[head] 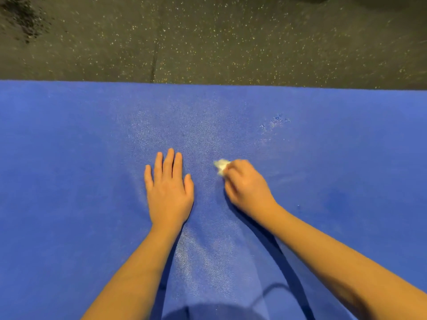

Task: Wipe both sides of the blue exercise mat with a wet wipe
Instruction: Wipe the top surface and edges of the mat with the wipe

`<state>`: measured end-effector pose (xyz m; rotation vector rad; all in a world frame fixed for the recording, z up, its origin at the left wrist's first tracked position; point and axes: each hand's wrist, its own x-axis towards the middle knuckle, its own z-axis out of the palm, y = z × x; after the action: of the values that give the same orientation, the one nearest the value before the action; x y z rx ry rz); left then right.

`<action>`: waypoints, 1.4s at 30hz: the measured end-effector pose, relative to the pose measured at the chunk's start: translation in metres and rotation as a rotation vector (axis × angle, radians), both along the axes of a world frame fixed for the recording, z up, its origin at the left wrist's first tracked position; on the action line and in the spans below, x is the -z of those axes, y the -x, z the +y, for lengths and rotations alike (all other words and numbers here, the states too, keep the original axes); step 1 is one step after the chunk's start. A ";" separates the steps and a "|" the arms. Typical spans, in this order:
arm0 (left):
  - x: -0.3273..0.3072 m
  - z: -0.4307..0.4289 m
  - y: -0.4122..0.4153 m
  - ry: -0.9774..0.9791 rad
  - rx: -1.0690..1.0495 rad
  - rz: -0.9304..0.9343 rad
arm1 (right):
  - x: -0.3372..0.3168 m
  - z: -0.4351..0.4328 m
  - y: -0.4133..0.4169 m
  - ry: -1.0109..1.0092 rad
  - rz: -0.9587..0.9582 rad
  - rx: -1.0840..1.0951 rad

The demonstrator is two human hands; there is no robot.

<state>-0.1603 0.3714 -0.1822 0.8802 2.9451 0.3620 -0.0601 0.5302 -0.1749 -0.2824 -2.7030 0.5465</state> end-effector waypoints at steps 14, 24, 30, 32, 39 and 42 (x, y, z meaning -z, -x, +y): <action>-0.002 0.001 0.000 -0.019 -0.002 0.003 | -0.005 0.016 -0.031 -0.047 -0.066 -0.088; -0.001 0.001 0.000 -0.021 -0.004 0.005 | -0.008 -0.002 -0.047 0.015 -0.088 -0.174; -0.001 -0.001 -0.001 -0.025 -0.006 -0.008 | -0.008 -0.018 -0.051 0.185 -0.032 0.268; -0.002 0.000 -0.001 -0.027 -0.004 -0.010 | -0.013 -0.033 -0.060 0.110 -0.118 -0.091; -0.002 -0.001 0.000 -0.016 0.009 -0.031 | -0.015 0.000 -0.062 0.138 -0.047 0.319; -0.003 0.000 -0.001 -0.004 0.013 -0.039 | -0.024 -0.029 -0.068 0.130 -0.125 -0.089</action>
<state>-0.1593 0.3715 -0.1793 0.8816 2.9031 0.3804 0.0081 0.5010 -0.1511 -0.2382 -2.8163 0.7565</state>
